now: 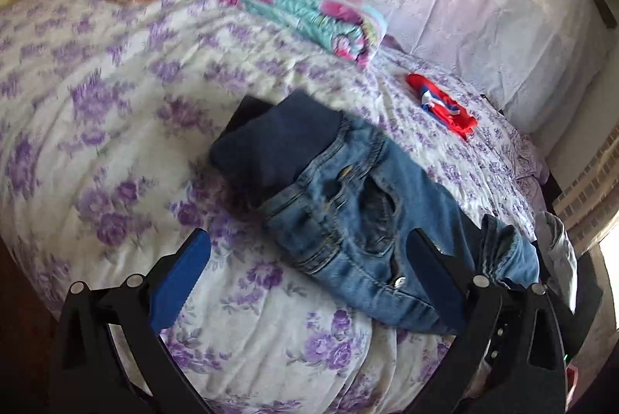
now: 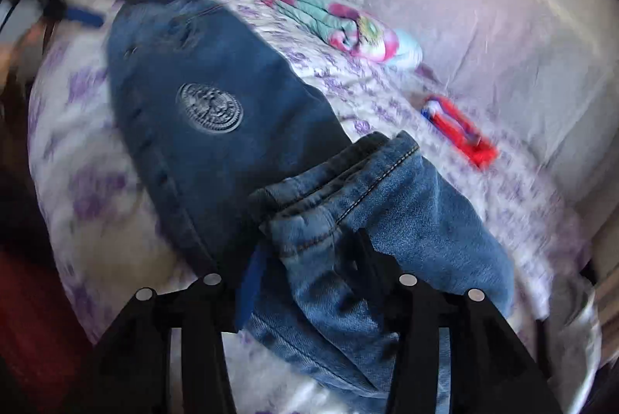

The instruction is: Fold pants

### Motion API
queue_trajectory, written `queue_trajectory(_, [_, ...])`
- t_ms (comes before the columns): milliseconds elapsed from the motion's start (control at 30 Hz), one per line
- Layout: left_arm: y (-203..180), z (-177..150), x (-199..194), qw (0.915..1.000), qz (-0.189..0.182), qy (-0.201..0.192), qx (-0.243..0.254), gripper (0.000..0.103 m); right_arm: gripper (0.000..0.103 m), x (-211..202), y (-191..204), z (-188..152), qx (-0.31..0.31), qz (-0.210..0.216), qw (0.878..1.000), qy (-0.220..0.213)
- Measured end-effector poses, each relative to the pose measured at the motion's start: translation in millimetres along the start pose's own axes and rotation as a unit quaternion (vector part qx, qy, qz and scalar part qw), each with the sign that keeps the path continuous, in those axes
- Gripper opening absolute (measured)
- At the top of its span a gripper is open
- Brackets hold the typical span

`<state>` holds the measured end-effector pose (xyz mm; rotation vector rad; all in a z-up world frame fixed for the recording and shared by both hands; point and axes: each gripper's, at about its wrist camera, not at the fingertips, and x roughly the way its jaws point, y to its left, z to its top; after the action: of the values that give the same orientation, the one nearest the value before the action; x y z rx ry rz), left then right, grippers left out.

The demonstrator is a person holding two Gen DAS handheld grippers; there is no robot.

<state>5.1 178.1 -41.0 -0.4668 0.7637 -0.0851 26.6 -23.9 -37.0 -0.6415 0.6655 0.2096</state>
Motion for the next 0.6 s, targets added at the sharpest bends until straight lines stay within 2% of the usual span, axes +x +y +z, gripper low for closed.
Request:
queue_trajectory(33, [3.6,-1.3,3.0,0.9999,-0.003,0.009,-0.008,0.099,0.054,-4.2,0.3,-0.8,-0.001,0.000,1.000,-0.002])
queue_trajectory(67, [9.8,-1.7,8.4,0.9995,-0.010,0.021,-0.024,0.099,0.057,-12.2,-4.0,-1.3,0.011,0.021,1.000,-0.006])
queue_trajectory(133, [19.8,-2.4,12.8,0.9979,-0.029,0.028,-0.050,0.099,0.064,-40.2,-16.6,-2.1,0.042,0.065,0.996,-0.044])
queue_trajectory(200, [26.6,-1.9,12.6,0.9961,-0.048,0.024,-0.070,0.099,0.081,-65.7,-27.2,-1.4,0.065,0.101,0.989,-0.089])
queue_trajectory(267, [31.3,0.2,12.5,0.9940,-0.062,0.021,-0.088,0.099,0.085,-84.7,-48.9,3.5,0.115,0.094,0.979,-0.140])
queue_trajectory(333, [33.1,4.1,14.6,0.9925,-0.069,0.019,-0.099,0.099,0.086,-79.2,-67.0,6.4,0.159,0.062,0.974,-0.152])
queue_trajectory(367, [33.0,5.8,15.4,0.9922,-0.071,0.017,-0.101,0.099,0.088,-62.3,-75.5,8.2,0.183,0.030,0.973,-0.135])
queue_trajectory(433, [35.5,11.2,20.5,0.9914,-0.069,0.009,-0.111,0.099,0.092,-29.1,-73.5,7.7,0.183,-0.001,0.979,-0.085])
queue_trajectory(467, [37.2,13.9,24.5,0.9910,-0.067,0.006,-0.116,0.099,0.096,1.7,-65.0,4.7,0.164,-0.006,0.986,-0.031])
queue_trajectory(500, [36.2,17.7,30.3,0.9915,-0.062,0.007,-0.115,0.099,0.096,22.7,-54.3,-0.4,0.148,-0.006,0.989,0.005])
queue_trajectory(533, [34.0,19.6,35.4,0.9928,-0.049,0.007,-0.109,0.099,0.096,31.9,-45.1,-4.8,0.138,-0.017,0.990,0.012])
queue_trajectory(600, [22.5,22.2,42.2,0.9960,-0.019,0.001,-0.087,0.099,0.098,23.5,-50.7,-1.7,0.146,-0.016,0.989,-0.003])
